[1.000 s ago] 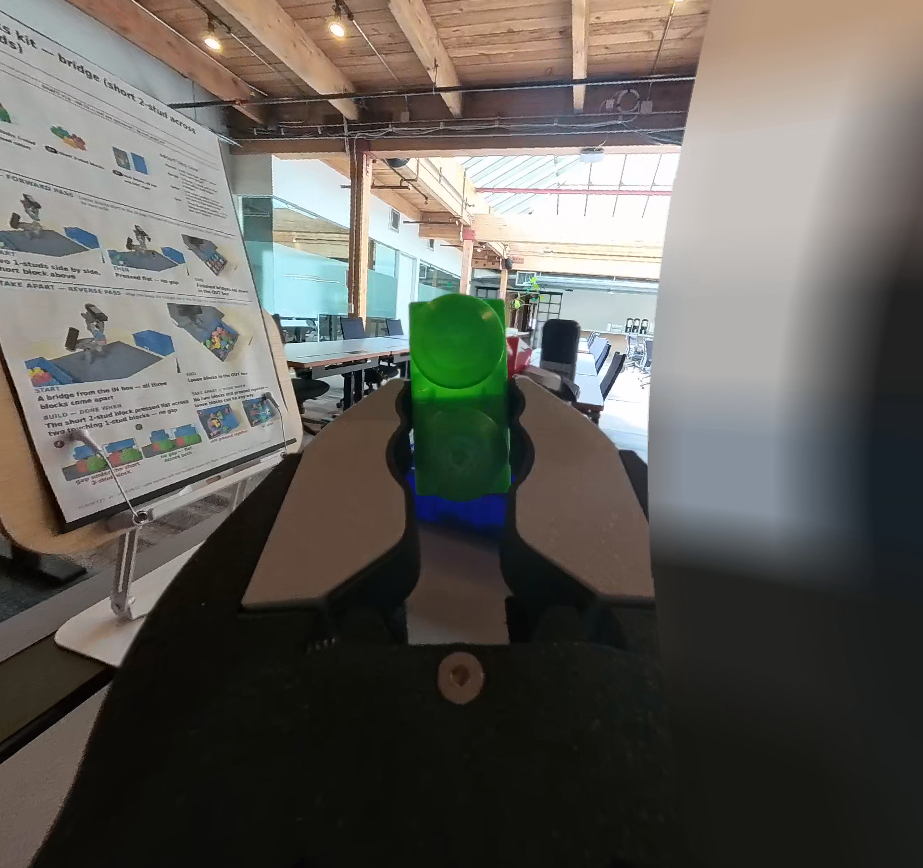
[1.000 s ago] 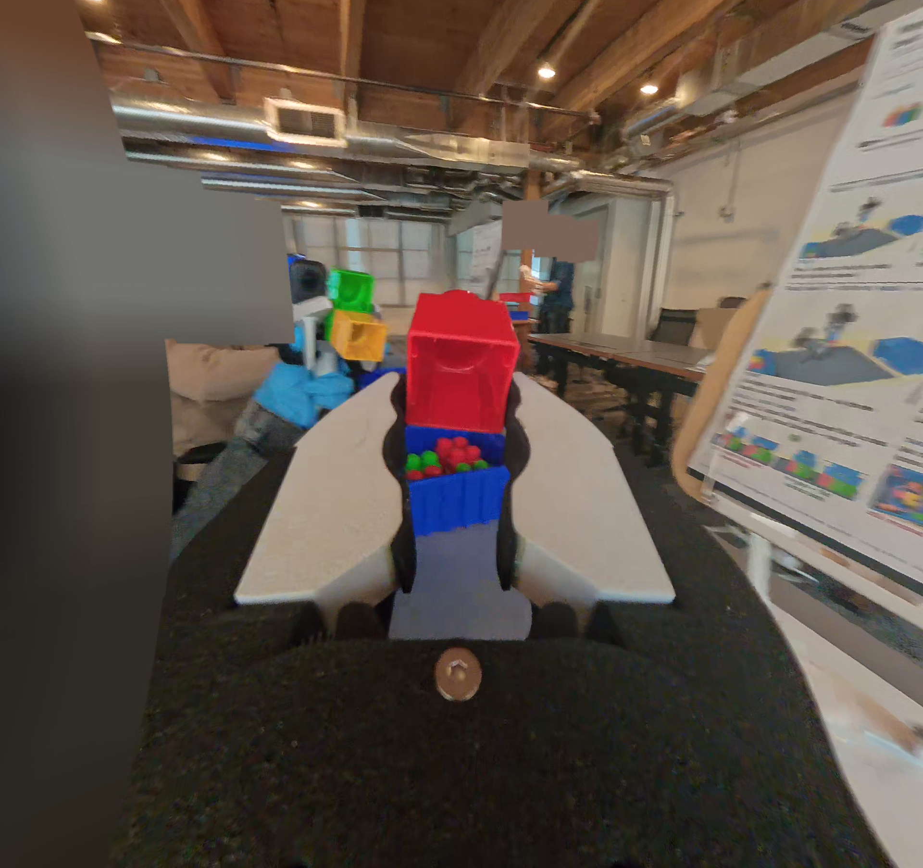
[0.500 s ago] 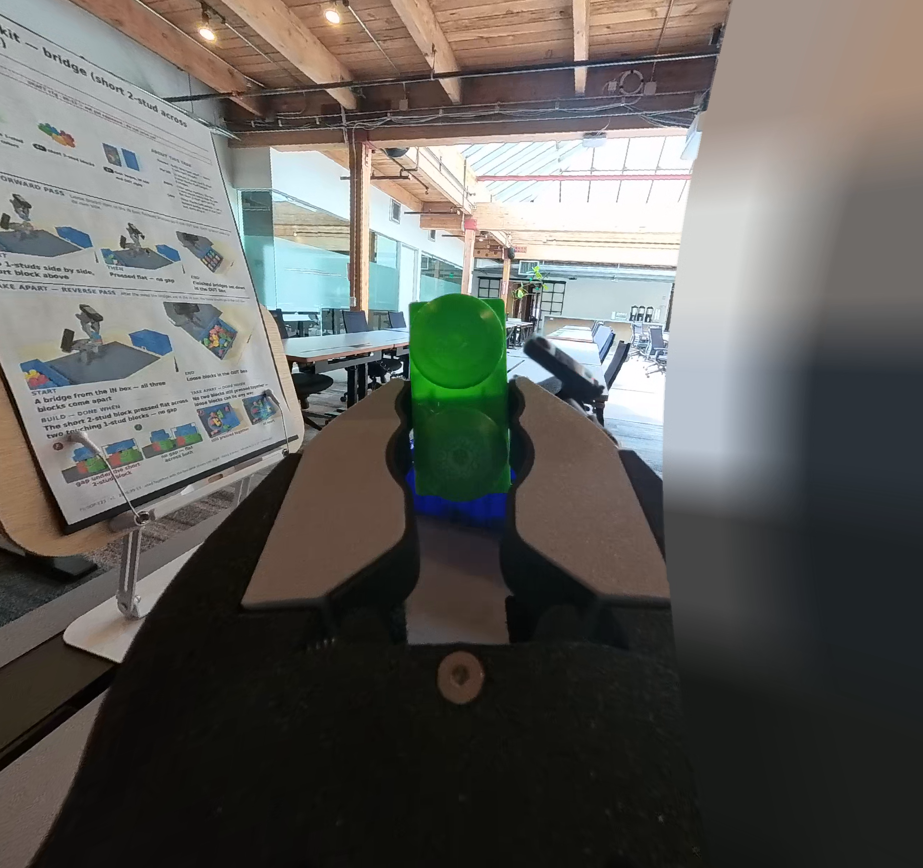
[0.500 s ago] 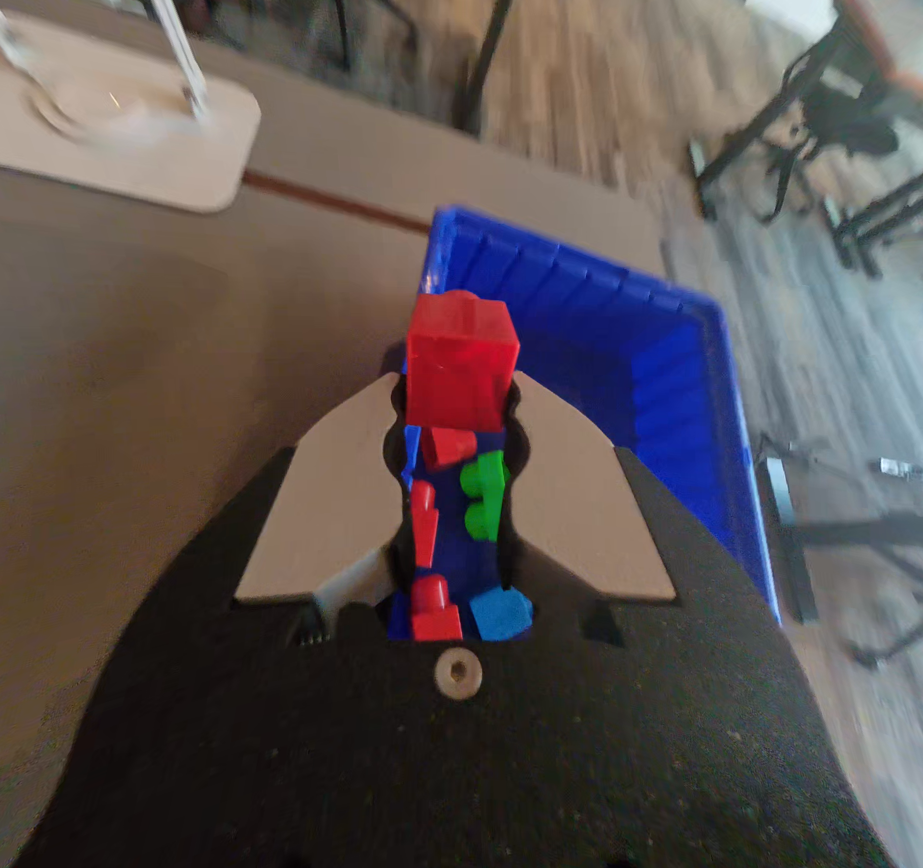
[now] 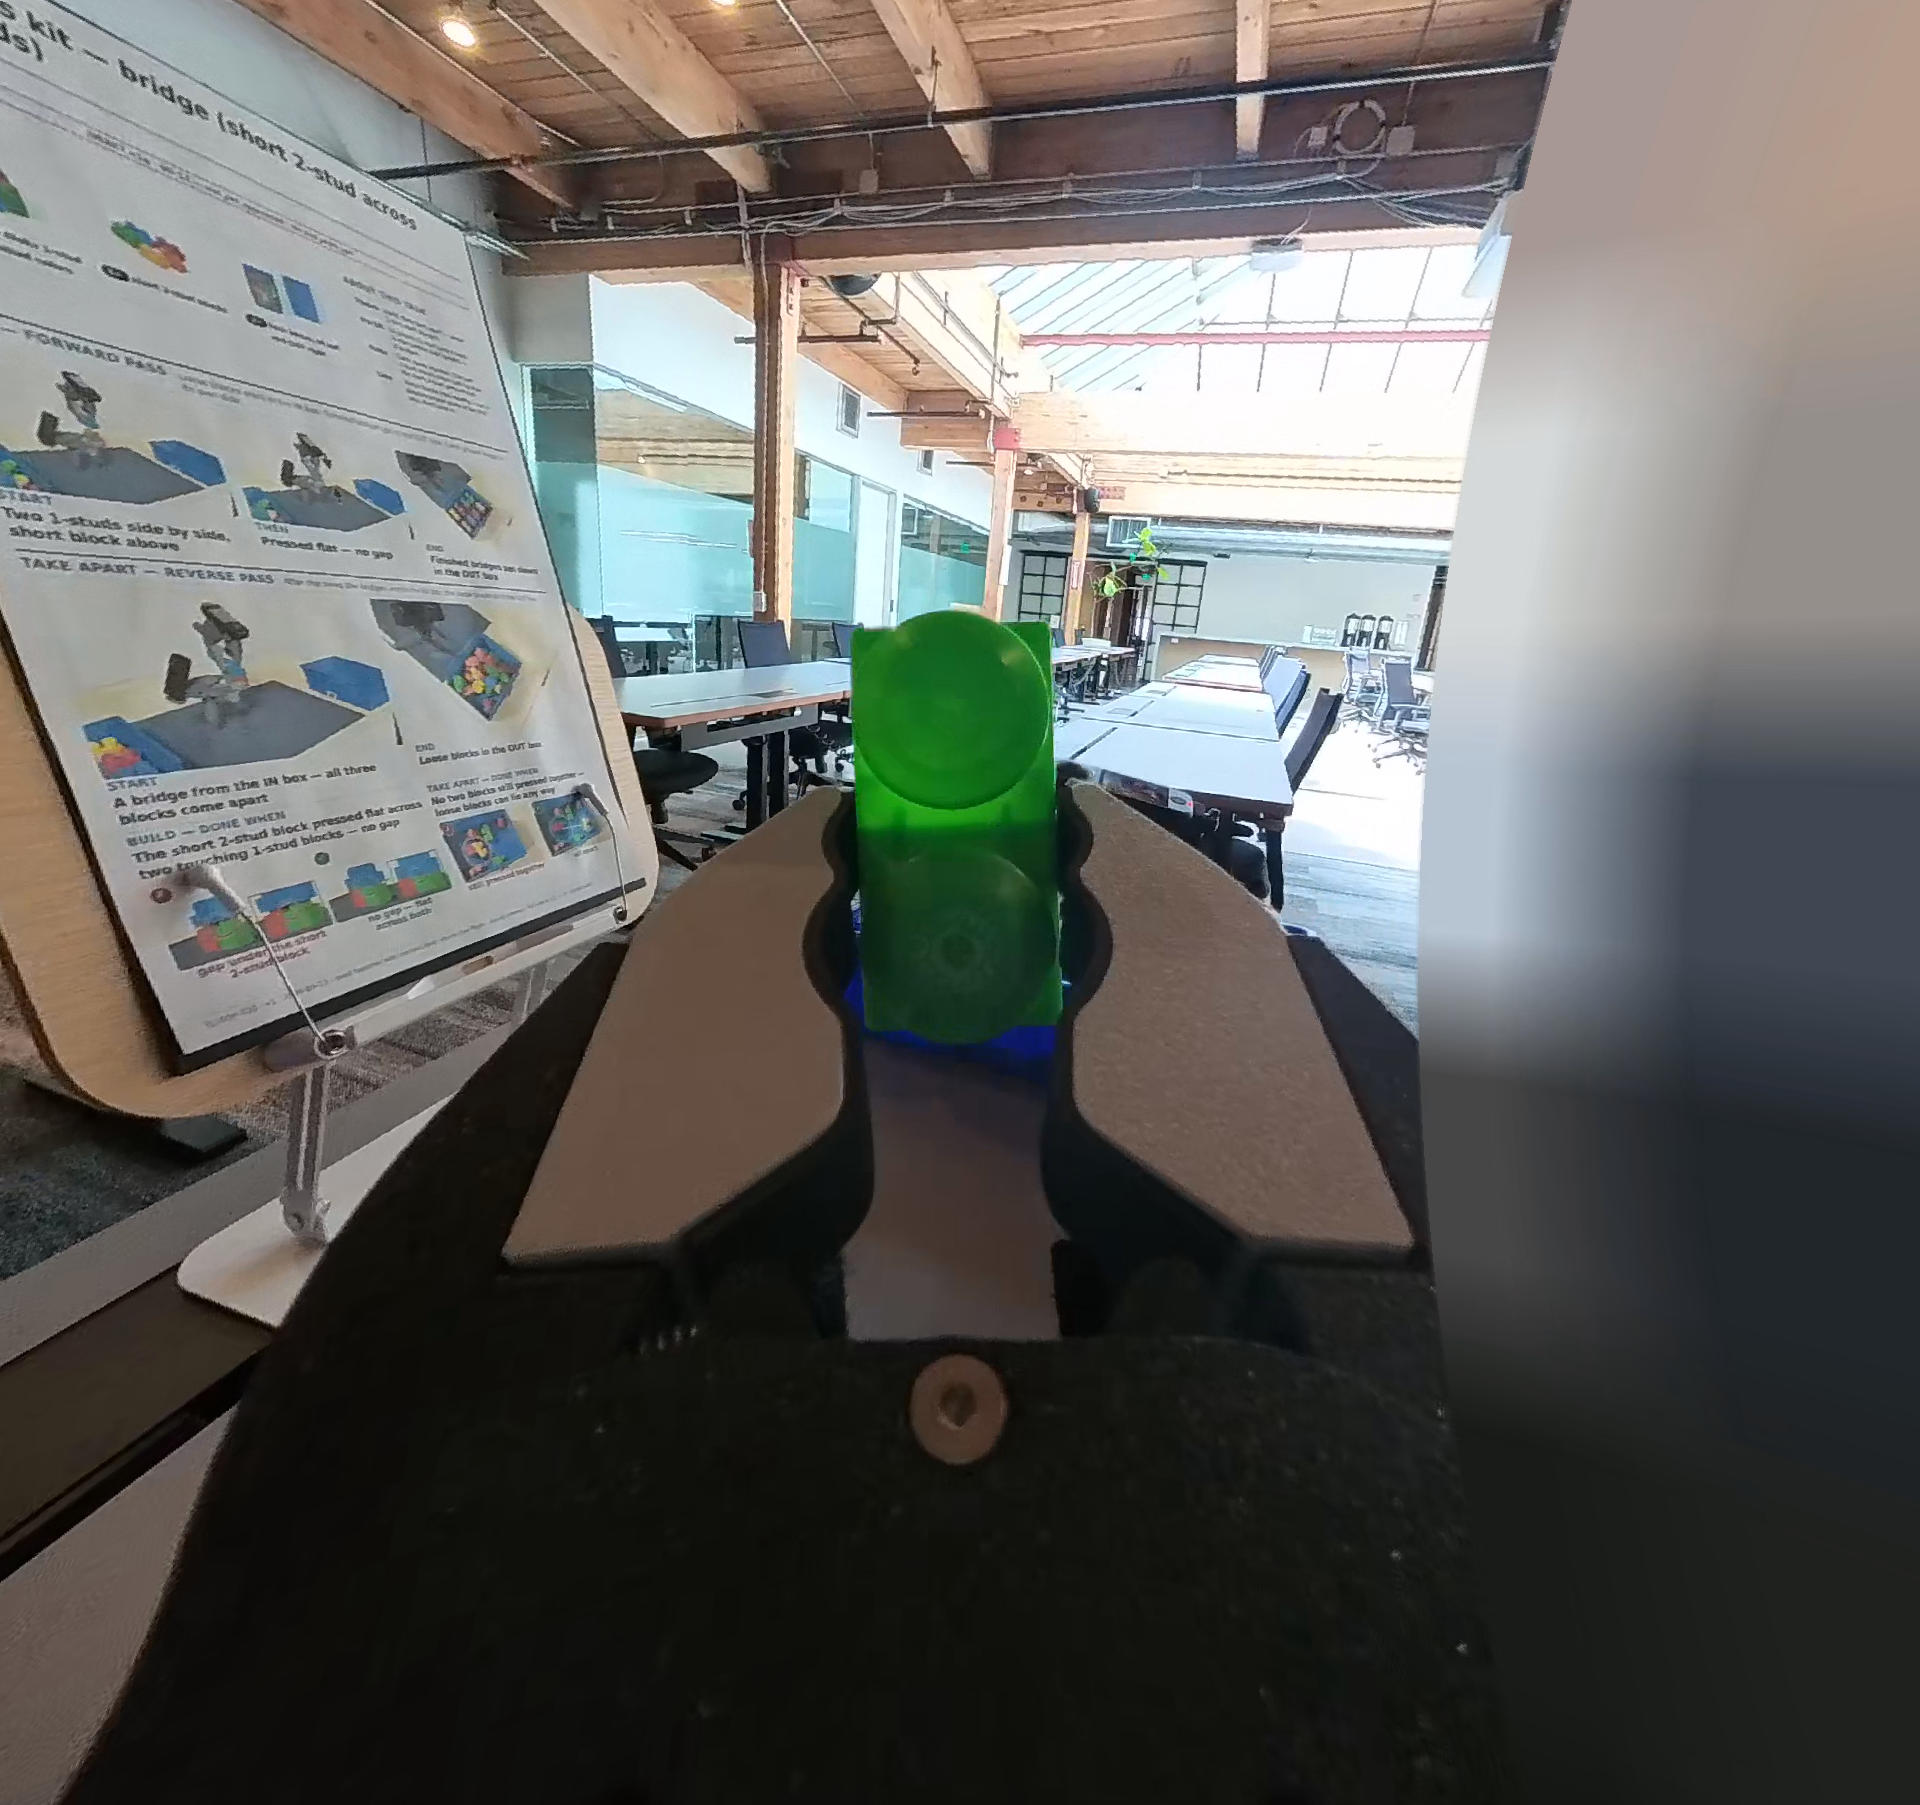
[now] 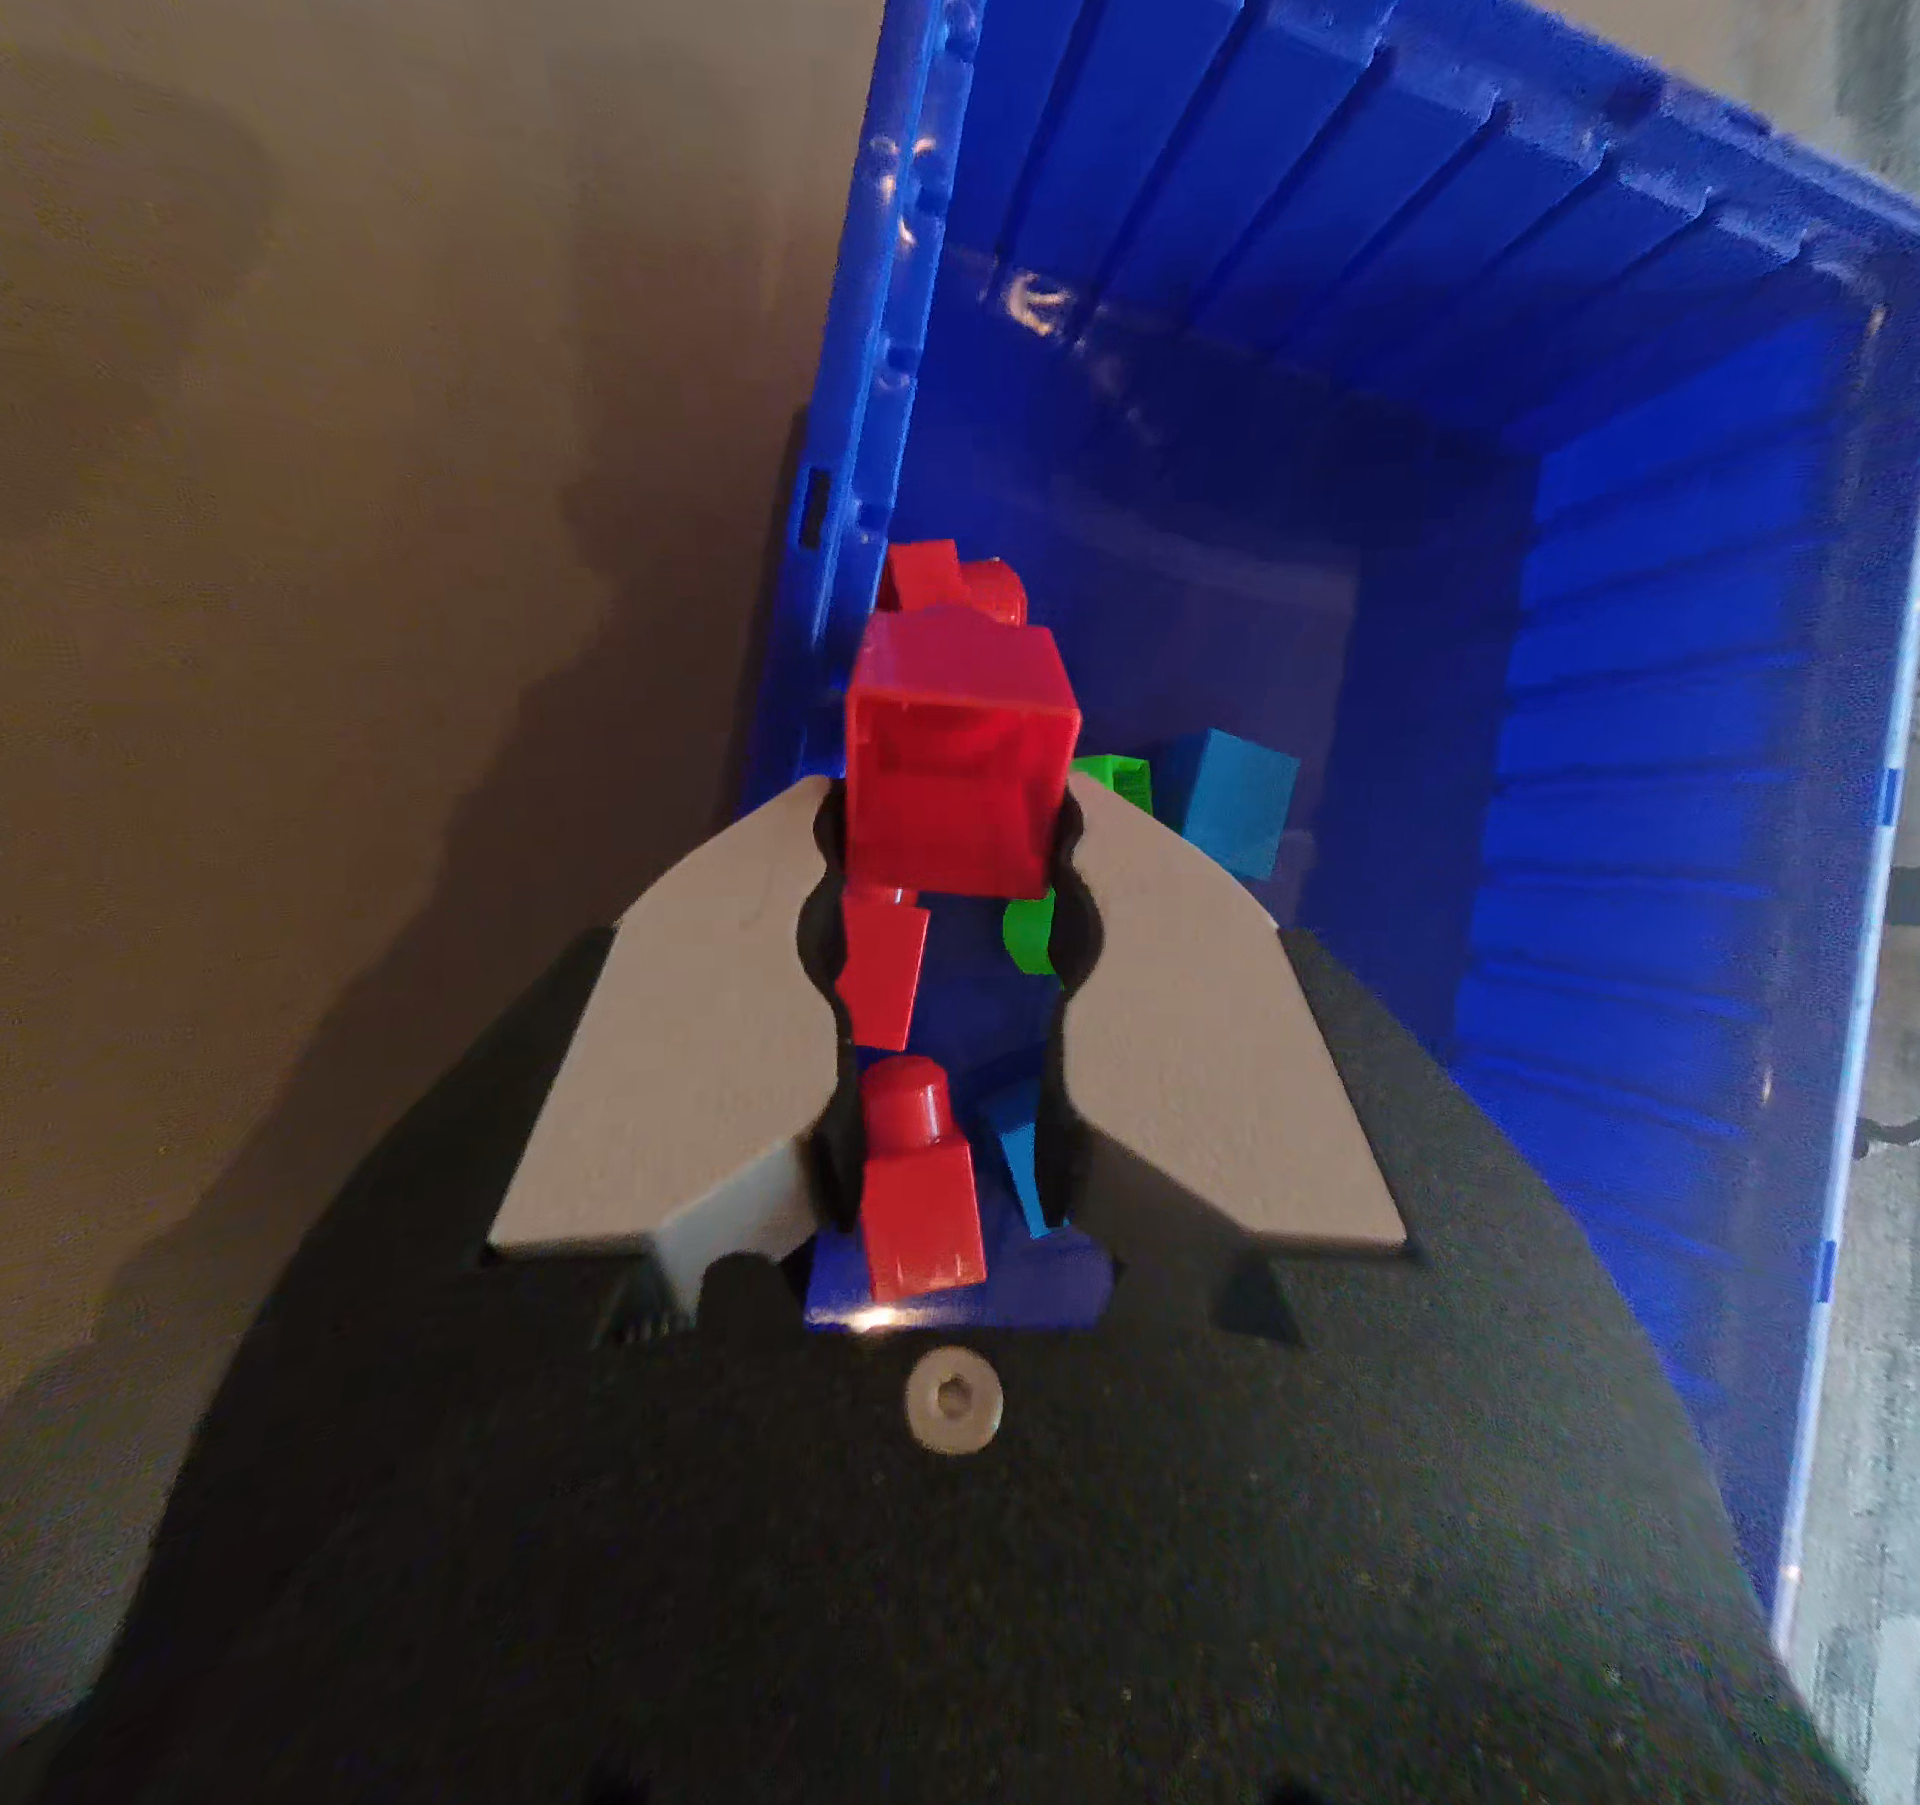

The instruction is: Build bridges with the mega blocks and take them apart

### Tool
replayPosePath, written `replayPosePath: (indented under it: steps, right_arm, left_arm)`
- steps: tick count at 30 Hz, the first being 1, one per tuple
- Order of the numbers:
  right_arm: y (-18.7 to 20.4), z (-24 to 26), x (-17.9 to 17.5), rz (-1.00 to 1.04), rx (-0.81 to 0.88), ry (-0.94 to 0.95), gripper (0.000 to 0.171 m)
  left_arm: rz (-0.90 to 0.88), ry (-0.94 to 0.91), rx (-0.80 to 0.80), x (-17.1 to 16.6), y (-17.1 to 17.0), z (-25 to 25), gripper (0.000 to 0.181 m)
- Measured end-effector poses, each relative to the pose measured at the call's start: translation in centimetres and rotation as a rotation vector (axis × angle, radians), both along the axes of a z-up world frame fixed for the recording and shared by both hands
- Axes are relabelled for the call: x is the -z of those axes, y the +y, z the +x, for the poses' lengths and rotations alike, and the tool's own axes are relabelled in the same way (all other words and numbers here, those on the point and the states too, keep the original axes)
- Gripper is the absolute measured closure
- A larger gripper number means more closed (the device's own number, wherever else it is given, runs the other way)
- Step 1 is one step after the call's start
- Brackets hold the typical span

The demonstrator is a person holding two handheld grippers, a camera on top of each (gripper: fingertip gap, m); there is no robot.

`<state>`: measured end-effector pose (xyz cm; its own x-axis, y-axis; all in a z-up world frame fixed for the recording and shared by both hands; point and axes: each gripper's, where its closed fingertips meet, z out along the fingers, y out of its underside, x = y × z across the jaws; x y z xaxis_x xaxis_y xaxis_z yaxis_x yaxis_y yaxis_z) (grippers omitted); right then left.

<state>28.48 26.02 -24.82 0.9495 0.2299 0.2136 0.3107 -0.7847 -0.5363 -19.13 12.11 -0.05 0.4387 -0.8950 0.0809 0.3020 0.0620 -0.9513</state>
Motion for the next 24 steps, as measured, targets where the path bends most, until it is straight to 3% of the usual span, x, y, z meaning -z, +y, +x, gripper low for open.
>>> replayPosePath:
  steps: [24]
  right_arm:
    - [-1.2, 2.0, 2.4, -0.095, 0.111, 0.093, 0.135]
  left_arm:
    - [-0.006, 0.027, 0.013, 0.2, 0.2, 1.1, 0.146]
